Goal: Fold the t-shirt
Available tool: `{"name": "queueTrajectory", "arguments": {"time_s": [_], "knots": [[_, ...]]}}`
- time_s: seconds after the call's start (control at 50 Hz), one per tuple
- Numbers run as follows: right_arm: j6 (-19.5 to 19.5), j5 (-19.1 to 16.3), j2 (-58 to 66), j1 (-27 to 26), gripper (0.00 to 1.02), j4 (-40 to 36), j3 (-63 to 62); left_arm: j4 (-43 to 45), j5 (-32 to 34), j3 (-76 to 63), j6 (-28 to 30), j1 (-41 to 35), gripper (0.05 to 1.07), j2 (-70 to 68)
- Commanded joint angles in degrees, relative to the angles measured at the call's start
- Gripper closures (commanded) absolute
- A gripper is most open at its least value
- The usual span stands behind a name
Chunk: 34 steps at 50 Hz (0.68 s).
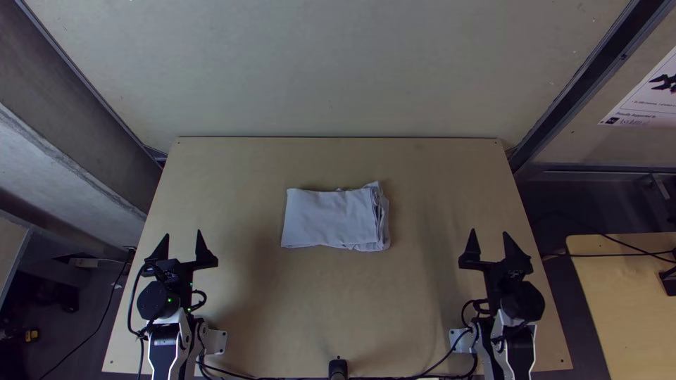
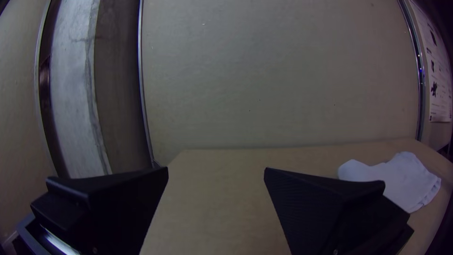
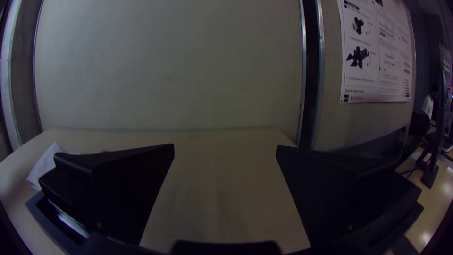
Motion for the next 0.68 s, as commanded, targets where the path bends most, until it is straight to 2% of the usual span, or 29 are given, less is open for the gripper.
{"name": "queueTrajectory", "arguments": {"time_s": [0.0, 0.2, 0.66], "knots": [[-1.0, 0.4, 0.0, 0.4, 0.03, -0.4, -3.4, -0.4, 0.0, -2.1, 2.4, -0.2, 0.1, -0.9], [-1.5, 0.4, -0.1, -1.6, 0.03, -0.5, -3.4, -5.7, 0.7, -1.4, 3.2, -0.2, 0.1, -0.8], [-1.5, 0.4, -0.1, -1.5, 0.03, -0.4, -3.4, -5.7, 0.8, -1.4, 3.1, -0.2, 0.1, -0.8]]}}
